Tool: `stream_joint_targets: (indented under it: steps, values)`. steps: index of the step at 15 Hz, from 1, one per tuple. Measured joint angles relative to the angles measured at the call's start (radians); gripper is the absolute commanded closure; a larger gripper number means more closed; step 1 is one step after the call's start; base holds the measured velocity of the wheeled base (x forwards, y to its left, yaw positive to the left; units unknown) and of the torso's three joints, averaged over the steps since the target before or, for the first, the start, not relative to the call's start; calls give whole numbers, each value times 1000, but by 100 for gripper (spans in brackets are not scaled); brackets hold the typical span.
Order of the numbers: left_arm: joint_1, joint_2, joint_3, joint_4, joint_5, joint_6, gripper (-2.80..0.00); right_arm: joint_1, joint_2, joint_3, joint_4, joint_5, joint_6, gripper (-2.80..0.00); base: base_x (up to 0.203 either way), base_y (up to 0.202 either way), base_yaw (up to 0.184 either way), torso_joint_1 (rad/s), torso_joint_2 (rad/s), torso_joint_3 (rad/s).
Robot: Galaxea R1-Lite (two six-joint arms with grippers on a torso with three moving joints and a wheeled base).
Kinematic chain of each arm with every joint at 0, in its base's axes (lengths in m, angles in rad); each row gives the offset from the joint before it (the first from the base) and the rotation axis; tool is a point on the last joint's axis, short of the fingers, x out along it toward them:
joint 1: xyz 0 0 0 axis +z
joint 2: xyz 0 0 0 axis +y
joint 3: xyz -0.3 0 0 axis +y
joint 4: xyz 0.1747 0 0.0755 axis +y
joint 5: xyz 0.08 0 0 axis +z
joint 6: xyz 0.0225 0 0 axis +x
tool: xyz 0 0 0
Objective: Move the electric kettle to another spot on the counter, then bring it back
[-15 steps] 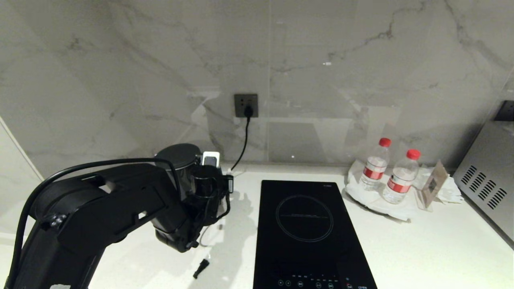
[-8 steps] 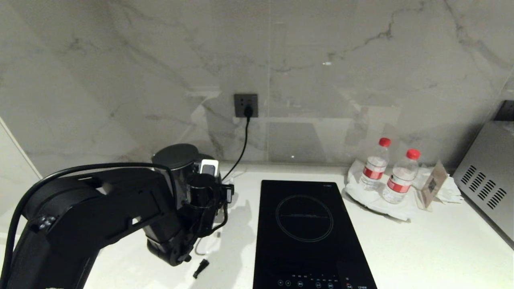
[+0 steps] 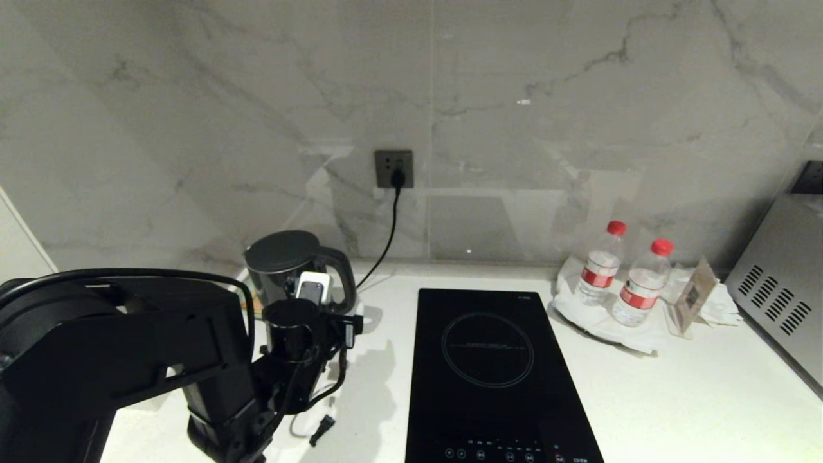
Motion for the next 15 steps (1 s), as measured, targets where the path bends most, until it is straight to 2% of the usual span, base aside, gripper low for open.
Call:
stream_joint_targets:
  steps: [4,9,10,15]
  values:
    - [-3,-79,215,-42,-86,-2,-280,0,0,0,0,1,-1,0,0,0,0,0,0,0]
    - [0,-251,345,-48,-97,-15,-280,0,0,0,0,0,0,0,0,0,0,0,0,0]
    - [-2,-280,361,-48,-95,-16,0,0,0,0,0,1,-1,0,0,0,0,0,0,0]
    - [0,-327,398,-48,-92,-18,0,0,0,0,0,2,-1,0,0,0,0,0,0,0]
